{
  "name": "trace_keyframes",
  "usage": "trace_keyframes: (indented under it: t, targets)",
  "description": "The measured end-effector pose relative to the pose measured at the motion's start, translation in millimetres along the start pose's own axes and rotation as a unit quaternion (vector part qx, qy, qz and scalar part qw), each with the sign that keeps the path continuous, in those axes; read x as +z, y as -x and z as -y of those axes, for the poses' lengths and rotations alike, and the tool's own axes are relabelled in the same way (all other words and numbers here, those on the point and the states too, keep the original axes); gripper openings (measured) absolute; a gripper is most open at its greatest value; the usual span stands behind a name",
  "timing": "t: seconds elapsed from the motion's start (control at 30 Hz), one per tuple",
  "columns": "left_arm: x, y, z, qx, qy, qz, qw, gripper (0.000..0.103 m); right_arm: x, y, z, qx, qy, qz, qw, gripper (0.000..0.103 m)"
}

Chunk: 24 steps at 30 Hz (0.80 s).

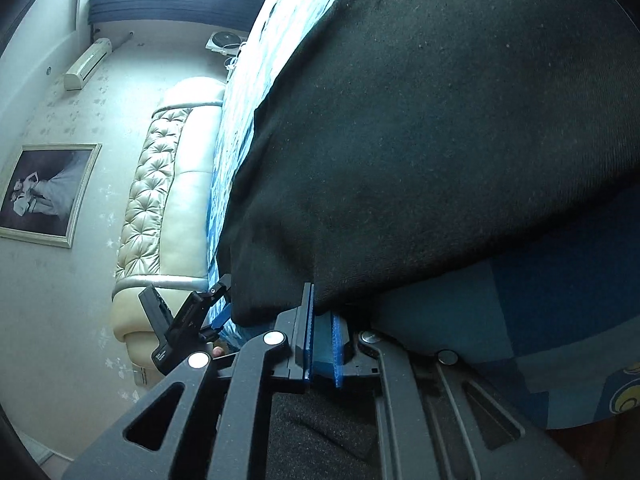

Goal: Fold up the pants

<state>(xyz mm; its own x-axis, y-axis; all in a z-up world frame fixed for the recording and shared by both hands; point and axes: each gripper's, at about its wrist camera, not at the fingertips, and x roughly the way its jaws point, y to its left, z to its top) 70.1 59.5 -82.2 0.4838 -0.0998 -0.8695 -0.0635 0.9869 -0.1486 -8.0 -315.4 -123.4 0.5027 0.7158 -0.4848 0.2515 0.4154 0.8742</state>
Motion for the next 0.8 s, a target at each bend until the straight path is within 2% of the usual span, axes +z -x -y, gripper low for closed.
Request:
trace_keyframes:
  t: [0.07,0.13,0.2,0.27,0.3,0.37,0.5,0.57,0.67,0.8]
  targets:
    - [-0.8,0.0,0.6,0.002,-0.004,0.002,1.0000,0.101,-4.8,-1.2,0.0,-0.003,-0.002,-0.027,1.000,0.013]
    - [-1.8,0.4,0.9,0.002,-0.007,0.004,1.0000,0.101,-8.1,4.4,-5.9,-0.006,0.024,-0.046,0.999,0.018]
    - [-2.3,0.9,0.8,0.001,-0.009,0.005,1.0000,0.101,-7.7,20.9,-19.6,-0.021,0.073,-0.045,0.996,0.032]
    - [-2.2,0.9,0.0,0.000,-0.010,0.005,0.9999,0.101,-1.4,51.9,-32.6,-0.022,0.117,-0.021,0.993,0.036]
    - [-2.3,0.9,-0.1,0.000,-0.010,0.005,0.9999,0.101,3.6,69.4,-35.7,-0.022,0.129,-0.005,0.991,0.049]
    - [-3.0,1.3,0.4,0.000,-0.013,0.007,0.9999,0.101,18.3,118.1,-33.4,-0.020,0.141,0.050,0.988,0.063]
    - [-4.7,1.8,1.1,0.000,-0.017,0.010,0.9998,0.101,56.1,237.4,1.1,-0.026,0.105,0.173,0.979,0.063]
    - [-5.3,2.1,1.1,-0.001,-0.019,0.012,0.9997,0.101,74.6,292.9,23.2,-0.059,0.090,0.226,0.968,0.063]
    - [-7.1,3.0,0.3,-0.007,-0.023,0.018,0.9995,0.101,102.9,362.3,61.6,-0.124,0.070,0.275,0.951,0.063]
    - [-10.6,5.4,-0.1,-0.013,-0.037,0.026,0.9989,0.101,132.5,406.1,119.9,-0.176,0.017,0.281,0.943,0.063]
